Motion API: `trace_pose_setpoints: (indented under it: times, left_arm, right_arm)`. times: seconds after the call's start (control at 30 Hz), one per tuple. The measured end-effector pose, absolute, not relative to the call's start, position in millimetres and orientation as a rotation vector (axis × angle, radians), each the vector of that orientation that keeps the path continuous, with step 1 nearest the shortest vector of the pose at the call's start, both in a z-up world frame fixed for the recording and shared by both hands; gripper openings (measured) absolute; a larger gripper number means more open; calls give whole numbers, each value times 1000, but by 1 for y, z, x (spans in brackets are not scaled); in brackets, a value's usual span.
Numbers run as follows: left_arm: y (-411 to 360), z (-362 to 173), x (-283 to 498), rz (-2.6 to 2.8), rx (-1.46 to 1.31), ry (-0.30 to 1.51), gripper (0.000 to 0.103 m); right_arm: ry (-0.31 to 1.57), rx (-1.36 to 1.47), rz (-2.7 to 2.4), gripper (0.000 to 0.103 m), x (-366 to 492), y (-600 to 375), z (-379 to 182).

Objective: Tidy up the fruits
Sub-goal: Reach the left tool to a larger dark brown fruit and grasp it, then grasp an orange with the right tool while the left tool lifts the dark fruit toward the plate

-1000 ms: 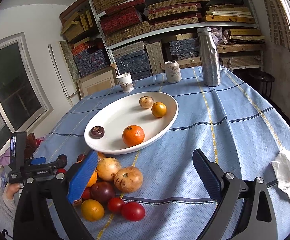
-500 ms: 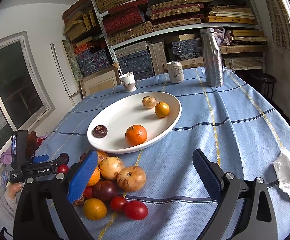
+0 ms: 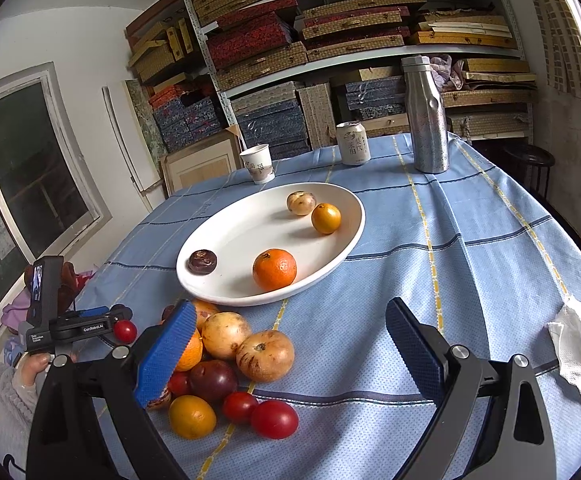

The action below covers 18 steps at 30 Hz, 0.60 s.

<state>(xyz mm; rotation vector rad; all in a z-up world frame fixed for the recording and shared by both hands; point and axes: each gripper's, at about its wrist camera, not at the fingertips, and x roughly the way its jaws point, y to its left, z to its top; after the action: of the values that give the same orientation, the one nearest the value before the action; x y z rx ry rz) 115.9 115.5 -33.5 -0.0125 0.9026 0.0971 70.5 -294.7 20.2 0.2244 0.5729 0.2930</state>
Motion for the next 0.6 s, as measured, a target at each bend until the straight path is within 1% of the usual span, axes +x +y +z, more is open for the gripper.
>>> trace_pose_setpoints:
  times: [0.07,0.2,0.3,0.37,0.4,0.43,0.47,0.5,0.6]
  left_arm:
    - [118,-37,113,88,-26,924,66]
    - [115,-35,98,92,15,905,66]
    - [120,-37,97,76,-16,917,67]
    - [120,-37,98,77,-17,917,66]
    - [119,-37,98,72,-12,914,62]
    - [117,-37,98,62,-10,910,55]
    - [115,-37,99,52,-10,906,52]
    - [113,-36,100,42,-8,904,45]
    - [111,-36,101,31,-6,897,43]
  right_arm:
    - [573,225,292,96,71,-295,20]
    - [576,227,293,96,71,-294,20]
    - [575,222,300,96,69,-291,20]
    - [575,215,301,96,69,-290,20]
    - [578,212,300,96,69,-290,20]
    - [581,211,301,96,70,-289,20]
    - [582,210,302,96,70,-290,19]
    - [584,207,303,96,70,-289,19]
    - [577,186,309,96,68,-286,20]
